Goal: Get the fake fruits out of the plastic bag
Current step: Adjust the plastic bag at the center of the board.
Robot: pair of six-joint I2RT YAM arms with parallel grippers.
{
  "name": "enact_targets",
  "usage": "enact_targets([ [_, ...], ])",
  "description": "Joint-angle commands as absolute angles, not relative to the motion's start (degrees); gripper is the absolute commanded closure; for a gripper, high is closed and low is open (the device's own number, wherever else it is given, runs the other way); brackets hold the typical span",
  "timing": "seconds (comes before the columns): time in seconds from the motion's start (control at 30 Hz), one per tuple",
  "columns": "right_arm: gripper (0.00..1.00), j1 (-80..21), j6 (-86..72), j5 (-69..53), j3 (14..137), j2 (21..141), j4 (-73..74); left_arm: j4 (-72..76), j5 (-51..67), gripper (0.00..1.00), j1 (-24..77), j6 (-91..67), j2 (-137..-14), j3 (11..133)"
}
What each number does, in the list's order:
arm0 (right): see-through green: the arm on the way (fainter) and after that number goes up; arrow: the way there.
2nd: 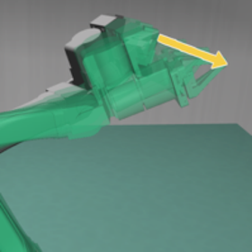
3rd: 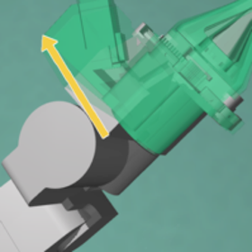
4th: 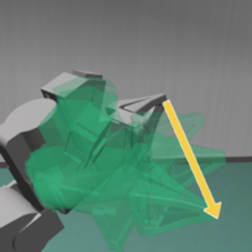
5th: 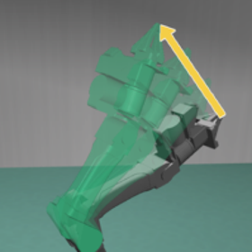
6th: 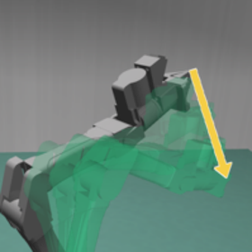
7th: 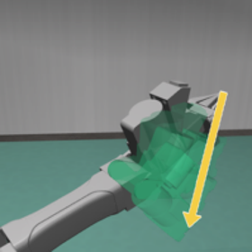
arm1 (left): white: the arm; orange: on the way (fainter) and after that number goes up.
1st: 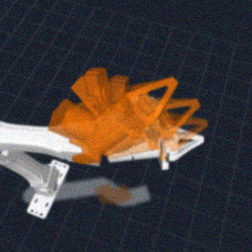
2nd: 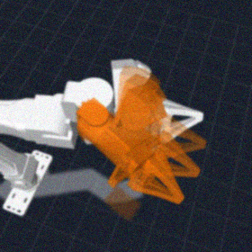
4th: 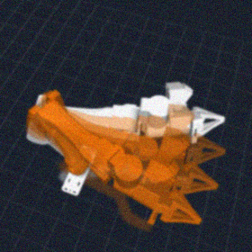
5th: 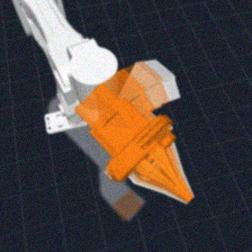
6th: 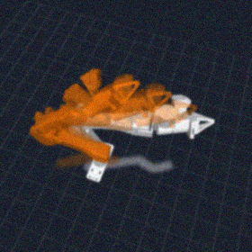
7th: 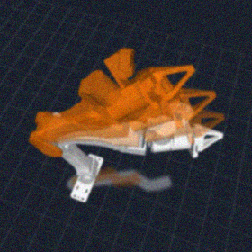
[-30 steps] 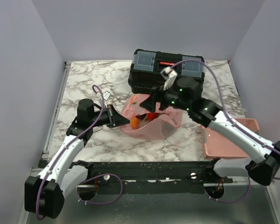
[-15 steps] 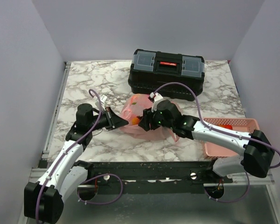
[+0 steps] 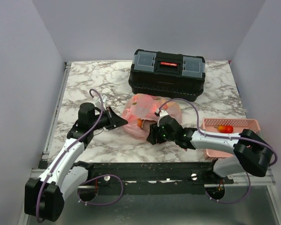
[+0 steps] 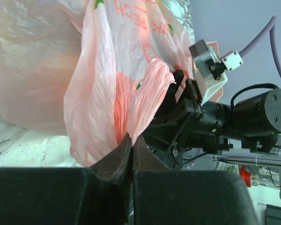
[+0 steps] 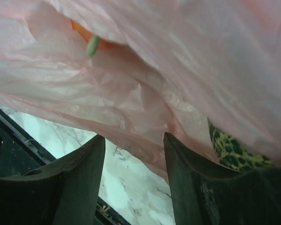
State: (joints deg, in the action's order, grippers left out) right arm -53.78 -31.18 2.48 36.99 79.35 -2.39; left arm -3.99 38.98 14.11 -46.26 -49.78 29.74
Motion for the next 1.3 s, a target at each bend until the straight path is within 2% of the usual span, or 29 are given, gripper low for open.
enact_targets([
  [0.0, 0.43, -54.3, -35.7, 0.4, 34.1, 79.1, -7.4, -4.2, 37.4, 0.97, 14.3, -44.7, -52.6, 31.8],
  [0.07, 0.43, -54.2, -35.9, -0.9, 34.1, 79.2, -8.4, -3.4, 38.1, 0.84, 14.3, -45.2, -53.8, 31.6],
  [0.2, 0.43, -54.2, -37.3, -5.6, 34.3, 79.6, -12.4, -2.4, 39.4, 0.36, 14.6, -46.0, -55.1, 30.1],
  [0.23, 0.44, -54.2, -37.8, -7.1, 34.2, 79.8, -14.1, -1.8, 39.4, 0.27, 15.0, -46.3, -54.8, 29.3],
  [0.27, 0.43, -54.3, -38.5, -8.5, 34.1, 80.0, -15.7, -1.1, 39.3, 0.20, 15.5, -46.5, -54.6, 28.6],
  [0.37, 0.44, -54.2, -40.7, -13.0, 34.2, 82.0, -20.7, -1.3, 37.0, 0.11, 18.3, -46.5, -54.3, 27.5],
  [0.57, 0.44, -54.2, -42.8, -16.2, 34.1, 85.5, -23.9, -3.9, 31.5, 0.13, 21.8, -46.1, -55.2, 27.8],
  [0.7, 0.44, -54.3, -43.3, -15.9, 33.1, 83.3, -24.3, -9.3, 25.5, 0.16, 24.2, -41.8, -52.0, 31.1],
  [0.83, 0.44, -54.3, -42.1, -11.4, 33.5, 78.8, -20.0, -16.8, 19.5, 0.20, 27.4, -35.0, -50.4, 37.9],
  [0.97, 0.45, -54.2, -41.5, -2.8, 33.9, 74.3, -16.0, -19.2, 21.8, 0.29, 30.0, -31.8, -52.6, 43.0],
  [1.03, 0.50, -54.2, -41.9, 3.1, 34.0, 73.3, -14.7, -18.6, 23.4, 0.33, 31.3, -31.9, -54.1, 44.0],
  [1.13, 0.62, -54.2, -42.0, 9.2, 34.6, 73.8, -13.0, -18.1, 23.1, 0.40, 33.5, -32.6, -56.6, 45.0],
  [1.27, 0.64, -54.2, -39.7, 13.3, 37.1, 76.5, -10.8, -18.0, 21.8, 0.48, 35.4, -32.9, -60.9, 46.0],
])
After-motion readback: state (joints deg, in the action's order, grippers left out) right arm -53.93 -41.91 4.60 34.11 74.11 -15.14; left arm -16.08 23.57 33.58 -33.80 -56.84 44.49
